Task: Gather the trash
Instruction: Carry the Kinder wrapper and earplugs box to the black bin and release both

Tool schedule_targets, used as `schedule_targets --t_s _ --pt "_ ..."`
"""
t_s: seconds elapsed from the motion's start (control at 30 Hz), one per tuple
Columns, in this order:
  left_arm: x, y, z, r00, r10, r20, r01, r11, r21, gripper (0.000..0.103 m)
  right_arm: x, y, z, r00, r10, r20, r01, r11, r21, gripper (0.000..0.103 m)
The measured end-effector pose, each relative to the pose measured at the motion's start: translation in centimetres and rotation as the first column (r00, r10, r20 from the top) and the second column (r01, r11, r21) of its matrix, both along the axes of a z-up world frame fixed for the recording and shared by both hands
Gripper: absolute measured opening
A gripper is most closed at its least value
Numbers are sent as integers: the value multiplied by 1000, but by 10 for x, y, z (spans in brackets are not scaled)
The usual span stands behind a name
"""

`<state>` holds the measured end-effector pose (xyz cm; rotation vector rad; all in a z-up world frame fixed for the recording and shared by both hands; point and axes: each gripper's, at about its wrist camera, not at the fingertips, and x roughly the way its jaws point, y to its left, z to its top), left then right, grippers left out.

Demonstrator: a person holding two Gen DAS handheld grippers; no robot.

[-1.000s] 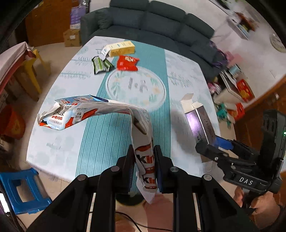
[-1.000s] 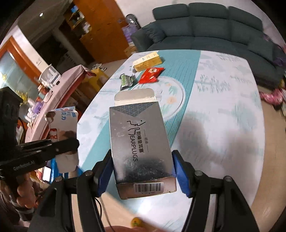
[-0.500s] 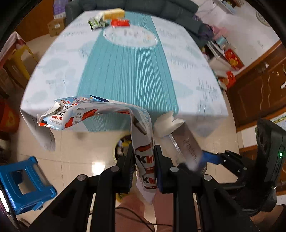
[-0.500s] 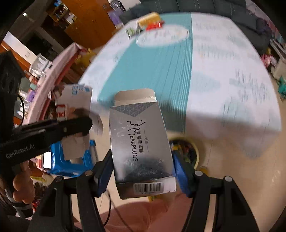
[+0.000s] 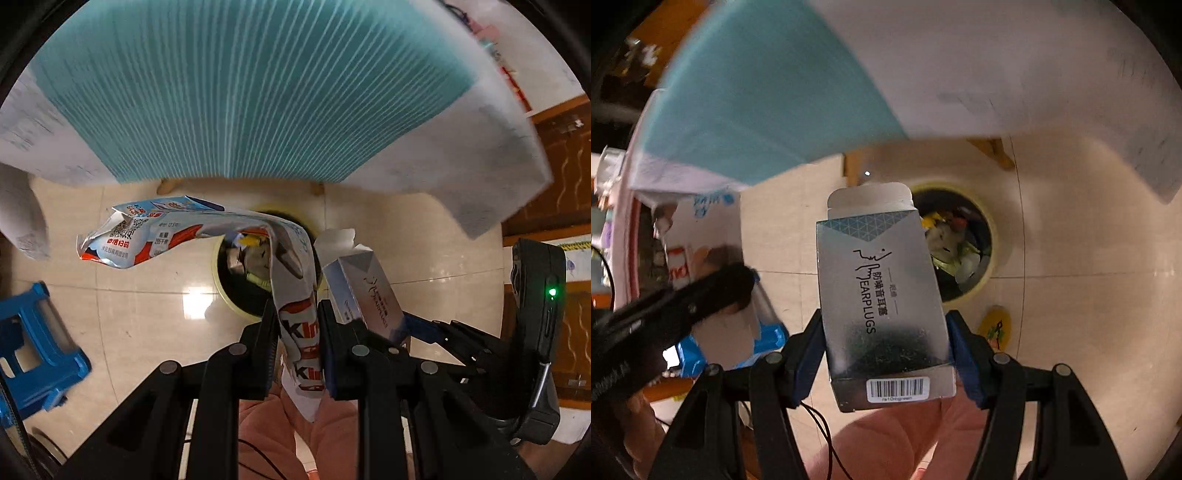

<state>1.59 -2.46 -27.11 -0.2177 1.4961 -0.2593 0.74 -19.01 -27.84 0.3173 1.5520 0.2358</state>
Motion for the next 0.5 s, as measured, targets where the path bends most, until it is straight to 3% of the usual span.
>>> schedule_targets --t_s 0.23,0.37,0.43,0.5 --pt "22 -18 -80 999 18 -36 -18 1000 8 21 29 -9 -89 999 -2 -35 1 1000 -28 64" --pt "35 -21 -116 998 45 -43 -44 998 38 28 40 -10 -135 999 -5 -52 2 999 -45 66" --pt "34 -25 -125 998 47 -40 -45 997 55 44 48 -11 -149 998 -13 -55 11 999 -47 66" --pt "35 -24 -132 998 52 -34 -49 996 76 71 51 -14 -163 999 -19 -51 16 998 -52 66"
